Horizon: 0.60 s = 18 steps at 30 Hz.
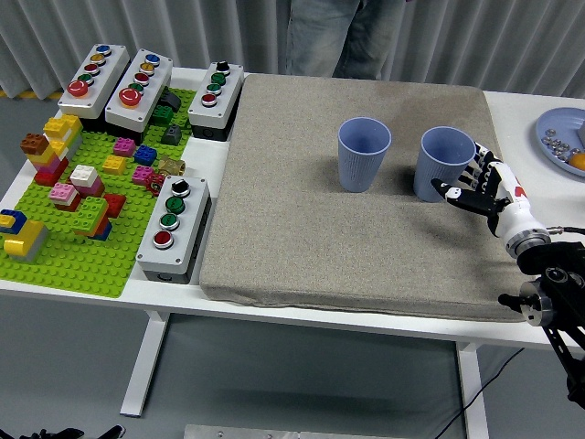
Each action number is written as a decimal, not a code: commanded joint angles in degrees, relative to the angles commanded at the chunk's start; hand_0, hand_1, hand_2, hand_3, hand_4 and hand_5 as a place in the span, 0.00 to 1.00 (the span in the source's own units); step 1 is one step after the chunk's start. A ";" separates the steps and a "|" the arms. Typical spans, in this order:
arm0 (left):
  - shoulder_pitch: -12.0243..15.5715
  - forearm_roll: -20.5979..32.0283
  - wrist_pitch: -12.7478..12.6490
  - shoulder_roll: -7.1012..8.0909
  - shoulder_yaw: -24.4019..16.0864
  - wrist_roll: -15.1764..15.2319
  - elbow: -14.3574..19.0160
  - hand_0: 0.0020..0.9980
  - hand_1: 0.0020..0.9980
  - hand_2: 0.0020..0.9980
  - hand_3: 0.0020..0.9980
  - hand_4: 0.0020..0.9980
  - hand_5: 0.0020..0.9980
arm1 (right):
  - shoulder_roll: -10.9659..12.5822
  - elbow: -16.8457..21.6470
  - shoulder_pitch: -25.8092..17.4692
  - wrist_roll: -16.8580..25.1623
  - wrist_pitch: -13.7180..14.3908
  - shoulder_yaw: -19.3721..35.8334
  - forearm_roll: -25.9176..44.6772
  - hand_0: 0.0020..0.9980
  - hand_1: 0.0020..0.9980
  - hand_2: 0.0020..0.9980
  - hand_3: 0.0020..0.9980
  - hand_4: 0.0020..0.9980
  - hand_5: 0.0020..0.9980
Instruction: Pick cup pour cup place
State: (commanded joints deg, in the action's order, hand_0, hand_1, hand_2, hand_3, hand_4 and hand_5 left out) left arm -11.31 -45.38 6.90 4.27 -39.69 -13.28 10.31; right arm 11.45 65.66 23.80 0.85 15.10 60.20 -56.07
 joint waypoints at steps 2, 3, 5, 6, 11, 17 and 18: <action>-0.09 0.10 0.00 0.00 0.11 0.02 0.00 0.77 0.75 0.80 0.65 0.50 1.00 | -0.08 -0.09 0.03 -0.03 -0.01 -0.06 -0.01 0.92 0.89 0.97 0.93 0.84 0.13; -0.14 0.17 0.01 0.01 0.17 0.03 0.00 0.77 0.75 0.81 0.65 0.50 0.99 | -0.15 -0.20 0.07 -0.07 -0.04 -0.14 0.00 0.91 0.89 0.97 0.93 0.84 0.13; -0.24 0.19 0.01 0.00 0.21 0.04 0.00 0.77 0.75 0.81 0.65 0.50 0.99 | -0.25 -0.32 0.20 -0.07 -0.02 -0.20 0.00 0.91 0.89 0.97 0.93 0.84 0.13; -0.27 0.20 0.01 0.00 0.21 0.04 0.00 0.77 0.75 0.81 0.65 0.50 0.99 | -0.29 -0.36 0.28 -0.06 -0.04 -0.21 0.03 0.91 0.89 0.97 0.93 0.84 0.13; -0.39 0.26 0.04 0.02 0.29 0.02 0.00 0.77 0.75 0.80 0.65 0.50 1.00 | -0.52 -0.71 0.58 -0.04 -0.09 -0.17 0.06 0.91 0.89 0.97 0.93 0.83 0.13; -0.45 0.23 0.08 0.05 0.35 0.02 0.00 0.77 0.75 0.81 0.65 0.50 1.00 | -0.68 -1.33 1.19 0.12 -0.24 -0.17 0.21 0.92 0.89 0.96 0.93 0.83 0.13; -0.49 0.28 0.07 0.05 0.38 0.04 0.00 0.77 0.75 0.81 0.65 0.50 1.00 | -0.71 -1.41 1.32 0.12 -0.22 -0.18 0.22 0.92 0.89 0.96 0.93 0.83 0.13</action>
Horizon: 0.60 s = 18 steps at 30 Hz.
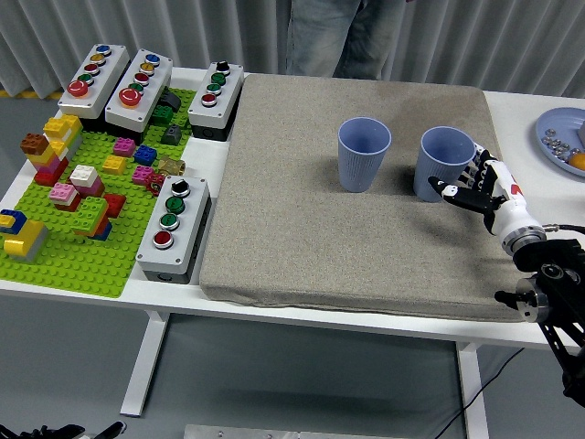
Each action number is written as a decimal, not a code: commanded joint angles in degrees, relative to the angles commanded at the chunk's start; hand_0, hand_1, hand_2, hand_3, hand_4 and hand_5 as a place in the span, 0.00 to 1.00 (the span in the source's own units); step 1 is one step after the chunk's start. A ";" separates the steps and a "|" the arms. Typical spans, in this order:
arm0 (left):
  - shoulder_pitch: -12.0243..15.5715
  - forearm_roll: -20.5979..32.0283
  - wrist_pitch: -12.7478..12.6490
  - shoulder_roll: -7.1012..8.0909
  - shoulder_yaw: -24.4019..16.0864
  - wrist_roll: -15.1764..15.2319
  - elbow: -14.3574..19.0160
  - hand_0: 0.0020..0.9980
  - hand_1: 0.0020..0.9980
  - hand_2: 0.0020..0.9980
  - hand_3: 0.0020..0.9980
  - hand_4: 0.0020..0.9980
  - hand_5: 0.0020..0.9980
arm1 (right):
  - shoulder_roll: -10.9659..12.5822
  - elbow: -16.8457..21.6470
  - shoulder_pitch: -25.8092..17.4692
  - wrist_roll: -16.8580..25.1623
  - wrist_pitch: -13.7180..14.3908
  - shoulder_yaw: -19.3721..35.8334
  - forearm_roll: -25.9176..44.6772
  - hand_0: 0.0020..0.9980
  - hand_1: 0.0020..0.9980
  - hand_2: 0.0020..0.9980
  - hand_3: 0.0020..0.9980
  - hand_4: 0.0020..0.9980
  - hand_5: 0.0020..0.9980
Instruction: Pick cup pour cup place
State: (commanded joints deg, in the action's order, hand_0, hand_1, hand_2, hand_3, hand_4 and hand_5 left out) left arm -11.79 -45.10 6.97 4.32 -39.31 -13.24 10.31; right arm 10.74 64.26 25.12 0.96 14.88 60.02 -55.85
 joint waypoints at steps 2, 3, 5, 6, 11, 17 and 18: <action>-0.07 0.00 0.01 0.00 0.05 0.01 0.00 0.77 0.75 0.81 0.65 0.50 1.00 | -0.09 -0.23 0.18 -0.01 0.00 -0.02 0.04 0.92 0.89 0.96 0.93 0.83 0.13; -0.12 -0.01 0.01 0.00 0.06 0.01 0.00 0.77 0.75 0.81 0.65 0.50 1.00 | -0.18 -0.42 0.31 0.00 0.00 -0.06 0.07 0.91 0.89 0.96 0.93 0.83 0.13; -0.17 0.01 0.01 0.00 0.08 0.02 0.00 0.77 0.75 0.81 0.65 0.50 1.00 | -0.30 -0.62 0.46 0.00 0.01 -0.07 0.05 0.91 0.89 0.96 0.93 0.83 0.13; -0.18 0.03 0.02 0.00 0.11 0.02 0.00 0.77 0.75 0.81 0.65 0.50 1.00 | -0.38 -0.71 0.53 -0.01 0.01 -0.05 0.03 0.91 0.89 0.96 0.93 0.83 0.13; -0.27 0.00 0.04 -0.01 0.18 0.00 0.00 0.77 0.75 0.81 0.65 0.50 1.00 | -0.66 -1.22 0.94 0.03 -0.06 -0.09 0.14 0.91 0.89 0.96 0.92 0.83 0.13; -0.20 -0.12 0.06 -0.01 0.24 -0.02 0.00 0.77 0.75 0.81 0.65 0.50 1.00 | -0.86 -1.58 1.15 0.04 -0.14 0.03 0.15 0.91 0.89 0.96 0.92 0.83 0.14; -0.17 -0.16 0.07 -0.02 0.25 -0.03 0.00 0.77 0.75 0.81 0.65 0.50 1.00 | -0.91 -1.67 1.19 0.05 -0.16 0.06 0.16 0.91 0.89 0.96 0.92 0.83 0.14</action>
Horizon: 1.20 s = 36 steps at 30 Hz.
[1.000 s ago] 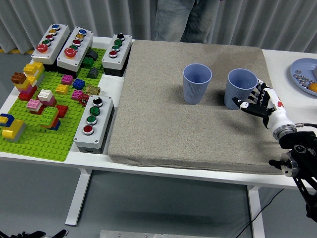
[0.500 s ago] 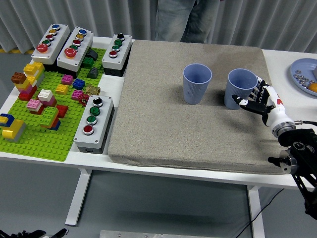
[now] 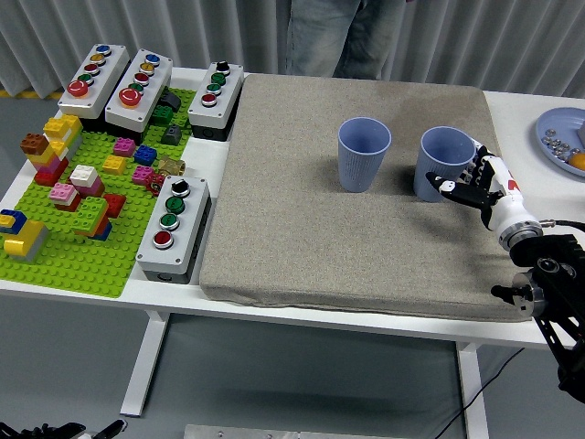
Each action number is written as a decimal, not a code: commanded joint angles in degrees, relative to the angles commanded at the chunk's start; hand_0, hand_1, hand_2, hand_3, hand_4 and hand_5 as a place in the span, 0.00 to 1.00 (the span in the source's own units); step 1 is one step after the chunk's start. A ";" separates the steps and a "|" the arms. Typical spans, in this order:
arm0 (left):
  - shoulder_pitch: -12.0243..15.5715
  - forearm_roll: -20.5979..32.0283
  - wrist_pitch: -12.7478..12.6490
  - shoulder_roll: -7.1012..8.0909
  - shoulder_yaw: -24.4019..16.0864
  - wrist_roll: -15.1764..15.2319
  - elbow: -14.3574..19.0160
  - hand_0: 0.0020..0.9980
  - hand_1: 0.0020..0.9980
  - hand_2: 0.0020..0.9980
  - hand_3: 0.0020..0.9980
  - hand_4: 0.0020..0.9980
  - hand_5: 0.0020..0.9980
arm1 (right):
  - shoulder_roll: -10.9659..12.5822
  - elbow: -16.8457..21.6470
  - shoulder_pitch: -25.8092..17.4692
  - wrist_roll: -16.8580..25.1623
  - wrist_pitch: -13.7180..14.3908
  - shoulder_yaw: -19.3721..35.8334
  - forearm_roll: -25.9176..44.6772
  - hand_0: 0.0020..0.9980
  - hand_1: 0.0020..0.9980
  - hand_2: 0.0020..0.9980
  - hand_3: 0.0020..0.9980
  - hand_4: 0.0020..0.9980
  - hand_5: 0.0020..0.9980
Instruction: Pick cup pour cup place
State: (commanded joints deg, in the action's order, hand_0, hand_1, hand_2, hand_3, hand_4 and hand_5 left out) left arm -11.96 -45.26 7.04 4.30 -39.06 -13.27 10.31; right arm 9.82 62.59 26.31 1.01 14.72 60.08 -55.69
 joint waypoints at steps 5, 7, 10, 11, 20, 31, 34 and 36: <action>-0.05 -0.03 0.03 -0.01 0.11 -0.01 0.00 0.77 0.75 0.81 0.65 0.50 1.00 | -0.13 -0.29 0.15 -0.01 -0.05 0.01 -0.03 0.91 0.89 0.96 0.92 0.83 0.14; -0.05 0.00 0.03 -0.01 0.16 0.00 0.00 0.77 0.75 0.81 0.65 0.50 1.00 | -0.16 -0.42 0.19 0.02 -0.09 0.00 -0.01 0.91 0.89 0.96 0.92 0.83 0.14; -0.02 -0.03 0.05 0.00 0.21 -0.01 0.00 0.77 0.75 0.81 0.65 0.50 1.00 | -0.26 -0.74 0.26 0.04 -0.11 -0.04 -0.01 0.92 0.89 0.96 0.92 0.83 0.14; -0.01 -0.03 0.06 0.00 0.23 -0.02 0.00 0.77 0.75 0.81 0.65 0.50 1.00 | -0.29 -0.80 0.28 0.04 -0.12 -0.06 0.01 0.92 0.89 0.96 0.92 0.83 0.14; -0.06 0.30 0.03 0.00 0.48 0.07 0.00 0.77 0.75 0.81 0.65 0.50 1.00 | -0.58 -1.27 0.58 -0.07 -0.14 -0.26 -0.14 0.92 0.89 0.96 0.92 0.82 0.14; -0.25 0.34 0.03 0.01 0.46 0.08 0.00 0.77 0.75 0.81 0.65 0.50 1.00 | -0.93 -1.87 1.24 -0.10 -0.11 -0.22 -0.23 0.92 0.89 0.96 0.92 0.82 0.13; -0.25 0.43 0.02 0.02 0.54 0.10 0.00 0.77 0.75 0.81 0.65 0.50 1.00 | -1.01 -2.01 1.34 -0.12 -0.09 -0.23 -0.31 0.91 0.89 0.96 0.92 0.82 0.13; -0.26 0.35 0.02 0.01 0.46 0.07 0.00 0.77 0.75 0.81 0.65 0.50 1.00 | -1.05 -2.07 1.38 -0.12 -0.08 -0.26 -0.28 0.91 0.89 0.96 0.92 0.82 0.13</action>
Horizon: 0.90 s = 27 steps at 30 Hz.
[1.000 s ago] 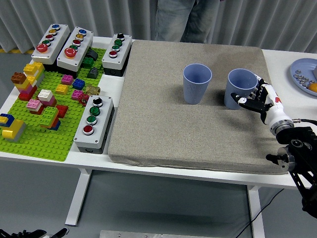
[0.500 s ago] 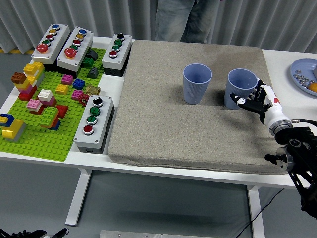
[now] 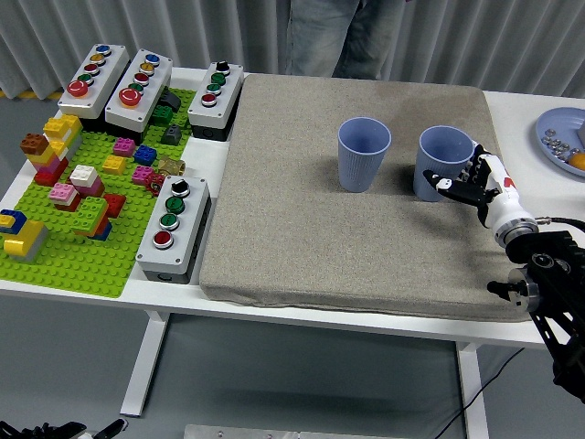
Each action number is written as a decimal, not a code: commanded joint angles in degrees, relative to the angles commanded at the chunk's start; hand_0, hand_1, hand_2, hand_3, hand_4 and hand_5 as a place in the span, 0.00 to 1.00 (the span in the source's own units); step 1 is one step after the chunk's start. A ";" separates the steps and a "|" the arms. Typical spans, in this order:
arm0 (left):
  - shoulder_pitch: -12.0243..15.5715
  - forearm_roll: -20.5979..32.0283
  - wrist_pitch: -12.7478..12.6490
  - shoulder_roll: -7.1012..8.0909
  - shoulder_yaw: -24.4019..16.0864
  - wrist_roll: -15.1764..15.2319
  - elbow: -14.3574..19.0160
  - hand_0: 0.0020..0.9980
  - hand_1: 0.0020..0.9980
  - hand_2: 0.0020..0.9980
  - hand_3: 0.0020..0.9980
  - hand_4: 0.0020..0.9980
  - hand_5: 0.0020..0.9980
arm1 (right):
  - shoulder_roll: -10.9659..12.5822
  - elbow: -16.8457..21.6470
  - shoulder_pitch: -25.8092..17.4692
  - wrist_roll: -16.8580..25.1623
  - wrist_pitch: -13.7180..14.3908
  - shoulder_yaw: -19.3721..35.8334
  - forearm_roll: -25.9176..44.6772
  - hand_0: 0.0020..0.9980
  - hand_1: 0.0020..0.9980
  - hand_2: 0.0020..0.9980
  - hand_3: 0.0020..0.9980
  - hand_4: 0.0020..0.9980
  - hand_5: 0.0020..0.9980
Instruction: Pick cup pour cup place
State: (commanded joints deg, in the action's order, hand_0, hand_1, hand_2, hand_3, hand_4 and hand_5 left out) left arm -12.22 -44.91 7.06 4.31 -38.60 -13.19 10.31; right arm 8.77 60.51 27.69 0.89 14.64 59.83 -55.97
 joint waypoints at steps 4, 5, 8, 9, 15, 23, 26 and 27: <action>-0.06 0.05 0.01 -0.01 0.02 0.01 0.00 0.77 0.76 0.81 0.65 0.50 0.99 | -0.07 -0.16 0.06 0.01 0.00 -0.11 0.06 0.91 0.89 0.96 0.92 0.82 0.13; -0.08 0.03 0.01 -0.01 0.03 0.00 0.00 0.77 0.76 0.81 0.65 0.50 0.99 | -0.09 -0.19 0.07 0.02 0.00 -0.13 0.09 0.91 0.89 0.96 0.92 0.82 0.13; -0.08 -0.02 0.02 -0.01 -0.04 -0.01 0.00 0.77 0.76 0.81 0.65 0.50 0.99 | -0.10 -0.25 0.11 0.07 0.01 -0.13 0.18 0.91 0.89 0.96 0.92 0.82 0.13; -0.07 -0.01 0.01 -0.01 -0.03 -0.01 0.00 0.77 0.75 0.81 0.65 0.50 0.99 | -0.10 -0.26 0.12 0.08 0.01 -0.13 0.20 0.91 0.89 0.96 0.91 0.82 0.13; -0.03 -0.04 0.04 -0.02 -0.05 -0.04 0.00 0.77 0.75 0.81 0.65 0.50 0.99 | -0.12 -0.30 0.06 0.36 0.17 -0.11 0.58 0.91 0.85 0.87 0.84 0.82 0.12; 0.09 0.01 0.04 0.01 -0.03 -0.03 0.00 0.77 0.75 0.81 0.65 0.50 0.99 | -0.19 0.22 -0.15 1.12 0.52 -0.42 1.43 0.84 0.73 0.64 0.72 0.81 0.08; 0.10 -0.15 0.06 0.01 -0.09 -0.06 0.00 0.77 0.75 0.81 0.65 0.50 0.99 | -0.20 0.23 -0.18 1.13 0.45 -0.52 1.71 0.84 0.73 0.64 0.72 0.81 0.08; 0.13 -0.14 0.07 0.02 -0.08 -0.06 0.00 0.77 0.75 0.81 0.65 0.50 0.99 | -0.22 0.23 -0.21 1.24 0.51 -0.56 1.85 0.79 0.66 0.57 0.67 0.79 0.06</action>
State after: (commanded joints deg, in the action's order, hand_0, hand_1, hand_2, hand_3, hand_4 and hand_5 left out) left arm -12.09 -45.05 7.13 4.33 -38.68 -13.25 10.31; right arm 8.56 60.75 27.48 2.13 15.14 59.27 -54.12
